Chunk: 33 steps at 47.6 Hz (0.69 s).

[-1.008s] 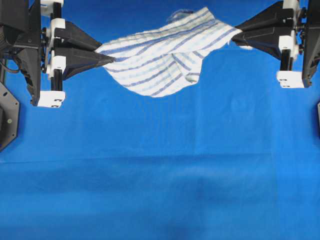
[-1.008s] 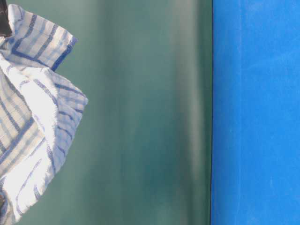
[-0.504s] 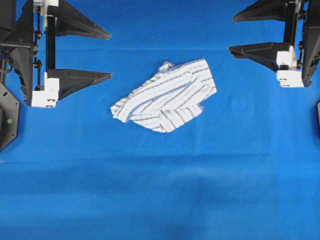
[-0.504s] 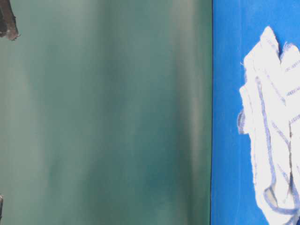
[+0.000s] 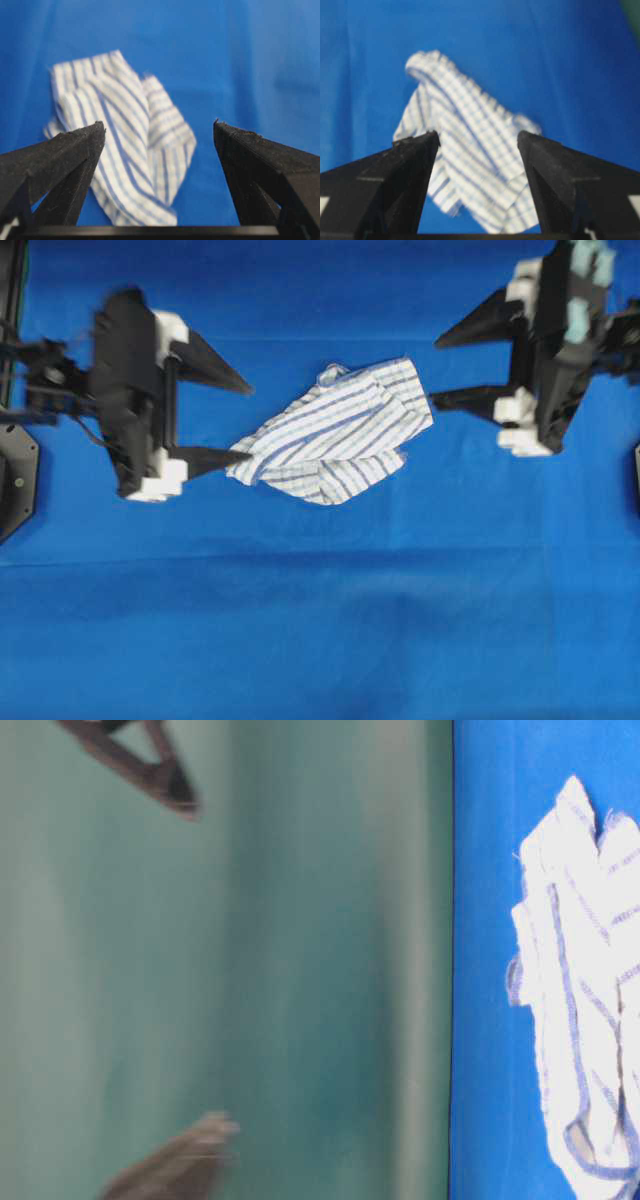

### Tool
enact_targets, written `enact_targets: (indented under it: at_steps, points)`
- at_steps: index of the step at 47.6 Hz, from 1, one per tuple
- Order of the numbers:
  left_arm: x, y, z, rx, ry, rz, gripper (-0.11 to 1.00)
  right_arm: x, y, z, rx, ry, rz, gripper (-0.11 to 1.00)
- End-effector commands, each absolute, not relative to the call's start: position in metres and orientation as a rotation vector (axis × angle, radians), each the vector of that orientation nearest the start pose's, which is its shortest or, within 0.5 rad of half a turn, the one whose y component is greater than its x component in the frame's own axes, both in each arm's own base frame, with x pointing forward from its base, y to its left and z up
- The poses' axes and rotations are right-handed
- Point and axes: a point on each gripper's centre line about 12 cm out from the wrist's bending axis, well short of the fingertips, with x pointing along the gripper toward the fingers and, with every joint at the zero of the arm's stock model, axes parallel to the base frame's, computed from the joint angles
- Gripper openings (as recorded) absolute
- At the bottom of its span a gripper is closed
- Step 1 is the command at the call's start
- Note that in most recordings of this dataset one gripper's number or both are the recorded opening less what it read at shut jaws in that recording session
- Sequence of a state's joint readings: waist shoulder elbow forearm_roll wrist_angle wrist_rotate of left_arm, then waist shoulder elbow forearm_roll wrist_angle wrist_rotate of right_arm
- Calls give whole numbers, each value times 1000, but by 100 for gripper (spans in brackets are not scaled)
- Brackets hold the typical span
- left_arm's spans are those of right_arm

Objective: Lift the towel with both arms.

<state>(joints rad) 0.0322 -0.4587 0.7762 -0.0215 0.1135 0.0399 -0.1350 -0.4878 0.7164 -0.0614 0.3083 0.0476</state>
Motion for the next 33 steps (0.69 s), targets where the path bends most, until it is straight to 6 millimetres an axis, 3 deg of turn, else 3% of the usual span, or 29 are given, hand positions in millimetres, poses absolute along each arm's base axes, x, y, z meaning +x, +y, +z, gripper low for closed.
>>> enact_targets:
  at_steps: [1, 16, 33]
  points:
    - [319, 8, 268, 11, 433, 20, 93, 308, -40, 282, 29, 531, -136, 66]
    - [323, 9, 178, 9, 563, 24, 93, 314, -36, 190, 51, 681, -118, 66]
    - [333, 9, 115, 9, 638, 26, 93, 325, -39, 132, 61, 738, -116, 66]
